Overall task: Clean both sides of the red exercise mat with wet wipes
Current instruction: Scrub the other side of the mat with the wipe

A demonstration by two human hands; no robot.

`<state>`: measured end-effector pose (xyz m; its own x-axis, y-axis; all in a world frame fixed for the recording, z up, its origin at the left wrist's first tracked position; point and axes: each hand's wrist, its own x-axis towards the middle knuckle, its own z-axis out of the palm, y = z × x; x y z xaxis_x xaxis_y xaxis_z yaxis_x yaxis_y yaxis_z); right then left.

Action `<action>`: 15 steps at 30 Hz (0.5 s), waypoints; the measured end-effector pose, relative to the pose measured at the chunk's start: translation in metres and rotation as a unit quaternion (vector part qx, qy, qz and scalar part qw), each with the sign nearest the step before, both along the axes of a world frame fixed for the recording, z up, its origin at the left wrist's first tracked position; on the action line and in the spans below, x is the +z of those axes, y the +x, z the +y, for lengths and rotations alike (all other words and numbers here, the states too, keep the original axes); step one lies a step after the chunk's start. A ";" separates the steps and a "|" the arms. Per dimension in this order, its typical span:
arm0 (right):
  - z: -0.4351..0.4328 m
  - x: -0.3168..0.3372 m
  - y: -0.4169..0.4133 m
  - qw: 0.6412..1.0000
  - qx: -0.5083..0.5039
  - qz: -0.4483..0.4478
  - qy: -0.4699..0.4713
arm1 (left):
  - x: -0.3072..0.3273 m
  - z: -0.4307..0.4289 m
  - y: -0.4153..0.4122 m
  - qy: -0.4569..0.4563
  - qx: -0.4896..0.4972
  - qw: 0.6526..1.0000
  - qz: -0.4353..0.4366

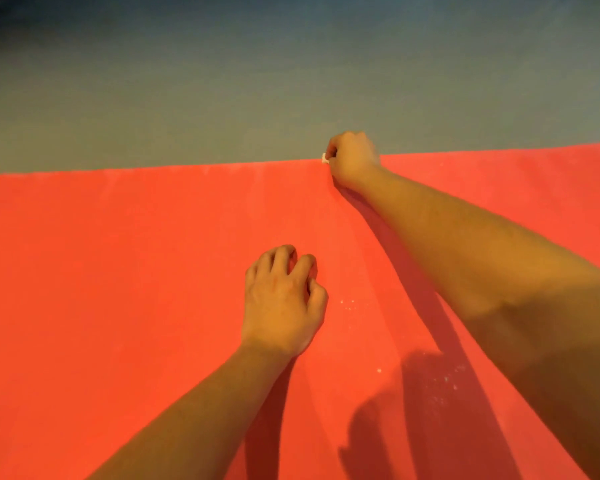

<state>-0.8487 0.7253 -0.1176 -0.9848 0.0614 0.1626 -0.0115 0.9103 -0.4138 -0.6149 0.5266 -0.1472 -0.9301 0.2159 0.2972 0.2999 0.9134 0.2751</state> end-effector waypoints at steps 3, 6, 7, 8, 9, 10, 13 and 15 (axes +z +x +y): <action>0.005 0.007 0.020 0.998 0.052 -0.024 0.006 | 0.002 0.001 0.000 -0.003 -0.001 1.000 -0.002; 0.007 0.007 0.059 0.995 0.095 -0.007 0.017 | 0.002 0.001 0.001 -0.006 -0.001 1.000 0.000; 0.007 0.004 0.071 0.994 0.108 0.006 0.021 | 0.002 0.001 0.001 -0.006 -0.001 1.000 0.003; 0.008 0.001 0.081 0.993 0.117 0.018 0.026 | 0.002 0.001 0.001 -0.007 -0.001 1.000 0.004; 0.008 -0.002 0.084 0.992 0.122 0.027 0.032 | 0.002 0.001 0.000 -0.008 -0.001 1.000 0.004; 0.008 -0.004 0.083 0.992 0.120 0.031 0.036 | 0.001 0.001 -0.001 -0.009 0.000 1.000 0.003; 0.004 0.000 0.057 0.996 0.082 0.023 0.039 | 0.000 0.001 -0.001 -0.002 -0.002 1.000 0.009; -0.001 0.005 0.040 0.998 0.049 0.007 0.043 | -0.001 0.000 -0.001 0.007 -0.005 1.000 0.015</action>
